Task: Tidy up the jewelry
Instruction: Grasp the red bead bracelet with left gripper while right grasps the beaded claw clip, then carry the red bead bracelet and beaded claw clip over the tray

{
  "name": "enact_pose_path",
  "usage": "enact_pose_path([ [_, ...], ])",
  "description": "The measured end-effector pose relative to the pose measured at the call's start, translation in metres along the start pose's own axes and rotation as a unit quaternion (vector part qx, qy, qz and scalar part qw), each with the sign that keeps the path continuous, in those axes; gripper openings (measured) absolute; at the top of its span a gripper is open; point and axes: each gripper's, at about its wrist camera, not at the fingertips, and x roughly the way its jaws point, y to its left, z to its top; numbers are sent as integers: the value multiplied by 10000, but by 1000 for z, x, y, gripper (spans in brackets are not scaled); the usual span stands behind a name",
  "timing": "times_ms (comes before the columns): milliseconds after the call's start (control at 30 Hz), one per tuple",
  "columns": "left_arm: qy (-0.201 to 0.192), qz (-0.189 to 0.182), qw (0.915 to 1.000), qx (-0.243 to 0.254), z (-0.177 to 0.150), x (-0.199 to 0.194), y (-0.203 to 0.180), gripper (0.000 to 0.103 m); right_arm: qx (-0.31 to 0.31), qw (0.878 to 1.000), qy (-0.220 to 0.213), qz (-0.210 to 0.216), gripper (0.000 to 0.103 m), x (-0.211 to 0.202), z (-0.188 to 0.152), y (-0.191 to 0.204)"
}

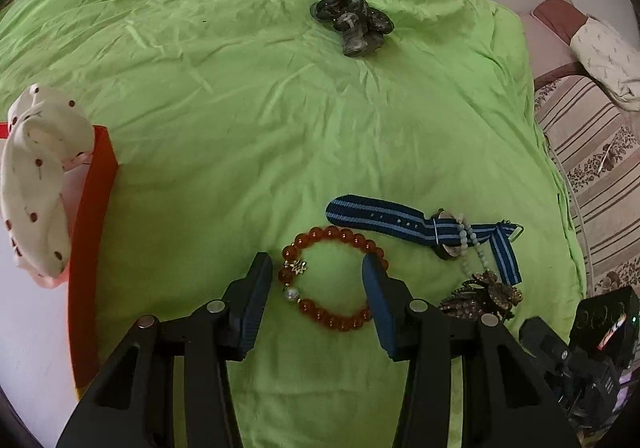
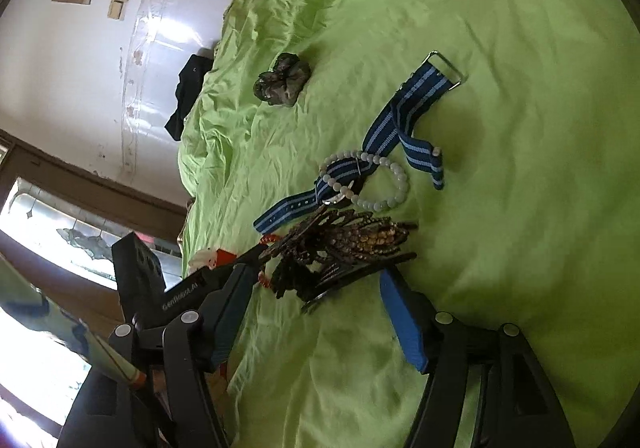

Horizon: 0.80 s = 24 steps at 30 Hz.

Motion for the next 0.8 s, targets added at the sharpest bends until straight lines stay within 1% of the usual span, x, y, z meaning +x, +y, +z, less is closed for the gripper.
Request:
enact_pose_path([
  [133,-73,4,9999,77,-1,3,-2,49,0,10000,-39,-52,71,7,4,1],
  [233,-121,127,9995,276,-4,3,-7,49,-76,9999,-37,-141,69,9,5,2],
  [267,-123,156,9993,324,-4,3,-8,49,-107,9998,-26,-180,64,10,5,2],
  [300,-135,224,9989,391,-5,3,-10,47,-155,9996,-3,-235,58,11,5,2],
  [333,-149,279,9986,421,-5,2,-11,45,-165,9996,11,-231,53,13,7,1],
  [367,-152,312,9984,440,-6,2,-11,37,-153,9997,39,-202,40,14,7,0],
  [400,-145,345,9982,471,-6,1,-12,30,-107,9998,111,-155,24,15,8,-3],
  [433,-139,334,9982,468,-6,0,-12,26,-60,9998,153,-112,20,16,8,-5],
  [467,-132,321,9984,452,-5,-2,-12,17,-9,9998,180,-66,18,16,8,-7],
  [500,-125,301,9986,426,-5,-4,-11,11,11,9998,183,-45,16,16,8,-8],
  [567,-105,258,9990,350,-4,-10,-11,7,-47,9998,178,-31,13,13,8,-6],
  [600,-106,237,9991,331,-4,-13,-12,7,-101,9998,172,-10,11,11,7,-4],
  [667,-157,246,9990,347,-6,-21,-16,7,-239,9996,132,-15,9,6,6,2],
  [800,-324,165,9983,462,-14,-46,-26,7,-658,9978,-22,-126,5,-12,0,16],
])
